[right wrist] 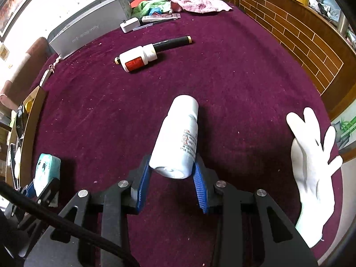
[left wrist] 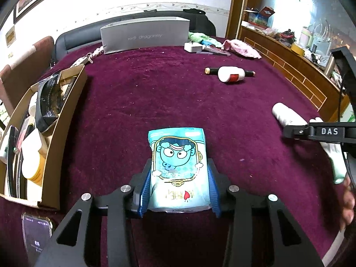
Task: Organize objects
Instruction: 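Carry the blue packet and white bottle toward the tray with both grippers, then lower the packet and bottle into the tray and open both grippers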
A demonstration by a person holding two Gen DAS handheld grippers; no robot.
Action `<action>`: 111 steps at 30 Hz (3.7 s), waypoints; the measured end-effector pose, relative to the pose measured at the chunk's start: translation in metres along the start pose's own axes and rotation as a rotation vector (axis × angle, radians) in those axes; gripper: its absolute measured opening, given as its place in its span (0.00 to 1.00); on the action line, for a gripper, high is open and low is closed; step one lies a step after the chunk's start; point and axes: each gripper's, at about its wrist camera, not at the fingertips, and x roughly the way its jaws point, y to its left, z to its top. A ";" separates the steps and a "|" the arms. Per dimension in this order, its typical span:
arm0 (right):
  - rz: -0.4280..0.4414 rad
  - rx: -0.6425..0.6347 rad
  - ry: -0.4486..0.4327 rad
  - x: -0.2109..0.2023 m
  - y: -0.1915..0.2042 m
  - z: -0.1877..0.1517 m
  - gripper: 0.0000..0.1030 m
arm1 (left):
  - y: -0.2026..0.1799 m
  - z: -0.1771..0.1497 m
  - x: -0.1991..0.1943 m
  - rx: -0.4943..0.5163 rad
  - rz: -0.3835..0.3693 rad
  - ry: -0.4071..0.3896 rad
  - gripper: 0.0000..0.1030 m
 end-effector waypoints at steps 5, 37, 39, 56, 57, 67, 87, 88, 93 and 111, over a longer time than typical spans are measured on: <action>0.013 0.000 -0.005 -0.007 0.002 -0.006 0.33 | 0.000 -0.002 -0.015 -0.008 -0.031 -0.021 0.37; -0.052 -0.104 0.034 0.003 0.032 -0.034 0.34 | 0.012 -0.024 0.000 -0.045 -0.058 0.061 0.37; -0.092 -0.149 0.017 0.002 0.040 -0.039 0.31 | 0.013 -0.024 -0.001 -0.046 -0.063 0.058 0.37; 0.314 -0.062 0.020 -0.036 0.063 -0.038 0.31 | 0.067 -0.016 -0.076 -0.125 -0.094 -0.060 0.37; 0.343 -0.077 0.020 -0.040 0.075 -0.035 0.31 | 0.082 -0.013 -0.085 -0.143 -0.075 -0.079 0.37; 0.561 -0.159 0.066 -0.042 0.193 -0.009 0.31 | 0.200 0.009 -0.102 -0.243 0.124 -0.139 0.37; 0.440 -0.298 0.167 0.039 0.335 0.008 0.32 | 0.276 0.006 -0.033 -0.318 0.175 -0.035 0.37; 0.429 -0.304 0.166 0.041 0.337 0.009 0.32 | 0.275 0.006 -0.032 -0.313 0.180 -0.035 0.37; 0.376 -0.326 0.163 0.058 0.348 0.009 0.32 | 0.272 0.004 -0.030 -0.295 0.197 -0.045 0.37; 0.325 -0.360 0.127 0.072 0.361 0.009 0.32 | 0.279 0.001 -0.030 -0.358 0.170 -0.084 0.44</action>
